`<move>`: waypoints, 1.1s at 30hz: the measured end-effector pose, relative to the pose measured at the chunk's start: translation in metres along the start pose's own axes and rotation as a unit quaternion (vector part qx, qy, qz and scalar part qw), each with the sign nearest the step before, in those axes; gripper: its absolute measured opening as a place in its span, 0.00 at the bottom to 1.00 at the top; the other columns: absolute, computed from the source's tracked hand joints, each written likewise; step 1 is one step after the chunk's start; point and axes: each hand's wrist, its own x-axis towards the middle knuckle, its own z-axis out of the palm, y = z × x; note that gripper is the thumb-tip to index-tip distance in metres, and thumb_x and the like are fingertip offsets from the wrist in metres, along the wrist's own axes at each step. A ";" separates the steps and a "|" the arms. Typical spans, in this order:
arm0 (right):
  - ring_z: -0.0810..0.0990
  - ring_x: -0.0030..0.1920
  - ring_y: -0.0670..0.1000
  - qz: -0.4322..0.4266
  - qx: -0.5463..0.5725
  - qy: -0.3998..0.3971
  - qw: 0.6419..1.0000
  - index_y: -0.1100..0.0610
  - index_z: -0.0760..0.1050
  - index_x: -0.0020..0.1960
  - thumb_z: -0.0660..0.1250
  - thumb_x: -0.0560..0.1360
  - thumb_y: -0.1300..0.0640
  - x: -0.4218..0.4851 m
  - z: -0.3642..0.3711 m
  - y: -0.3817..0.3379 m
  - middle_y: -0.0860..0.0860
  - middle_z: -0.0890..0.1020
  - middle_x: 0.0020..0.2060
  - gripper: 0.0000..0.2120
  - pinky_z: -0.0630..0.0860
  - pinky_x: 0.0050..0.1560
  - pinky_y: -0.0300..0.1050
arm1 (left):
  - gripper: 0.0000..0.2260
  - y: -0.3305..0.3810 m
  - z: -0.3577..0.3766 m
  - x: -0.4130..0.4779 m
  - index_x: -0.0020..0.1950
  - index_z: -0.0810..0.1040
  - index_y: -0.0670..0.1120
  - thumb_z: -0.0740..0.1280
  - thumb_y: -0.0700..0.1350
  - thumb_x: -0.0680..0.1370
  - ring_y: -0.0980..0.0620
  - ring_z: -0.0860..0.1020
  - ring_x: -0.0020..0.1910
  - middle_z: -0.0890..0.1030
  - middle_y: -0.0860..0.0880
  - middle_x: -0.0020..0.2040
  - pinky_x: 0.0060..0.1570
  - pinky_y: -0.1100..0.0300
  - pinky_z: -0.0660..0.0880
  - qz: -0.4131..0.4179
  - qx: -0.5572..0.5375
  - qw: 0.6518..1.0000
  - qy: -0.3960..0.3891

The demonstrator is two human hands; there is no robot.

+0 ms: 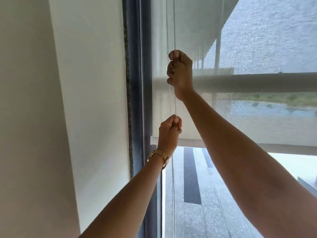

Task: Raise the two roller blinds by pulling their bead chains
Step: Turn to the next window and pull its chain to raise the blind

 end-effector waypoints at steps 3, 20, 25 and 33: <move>0.60 0.19 0.42 0.014 0.034 0.000 0.999 0.54 0.68 0.34 0.47 0.78 0.65 -0.006 -0.006 0.003 0.45 0.64 0.22 0.18 0.55 0.21 0.29 | 0.16 0.004 -0.013 0.000 0.44 0.78 0.45 0.52 0.45 0.83 0.57 0.76 0.29 0.80 0.55 0.33 0.28 0.67 0.72 -0.025 -0.012 0.999 -0.039; 0.61 0.21 0.40 -0.007 -0.028 -0.006 1.000 0.57 0.66 0.36 0.51 0.82 0.60 -0.090 -0.005 0.084 0.42 0.65 0.22 0.17 0.58 0.21 0.30 | 0.17 0.166 -0.033 0.133 0.58 0.75 0.38 0.52 0.48 0.83 0.55 0.74 0.27 0.77 0.48 0.36 0.27 0.62 0.72 0.000 -0.049 0.999 0.009; 0.58 0.22 0.42 0.000 -0.045 -0.015 0.999 0.58 0.65 0.37 0.52 0.83 0.58 -0.102 -0.003 0.094 0.50 0.62 0.25 0.16 0.56 0.19 0.32 | 0.17 0.150 -0.035 0.127 0.36 0.72 0.45 0.50 0.37 0.80 0.58 0.58 0.20 0.64 0.52 0.26 0.20 0.66 0.54 0.008 -0.063 0.997 0.040; 0.59 0.22 0.40 0.092 -0.046 -0.029 0.994 0.53 0.64 0.33 0.53 0.82 0.58 -0.152 -0.017 0.135 0.41 0.63 0.23 0.18 0.57 0.21 0.30 | 0.18 0.084 -0.045 0.090 0.33 0.68 0.48 0.49 0.34 0.77 0.59 0.57 0.20 0.64 0.58 0.21 0.19 0.67 0.52 -0.005 -0.048 0.998 0.044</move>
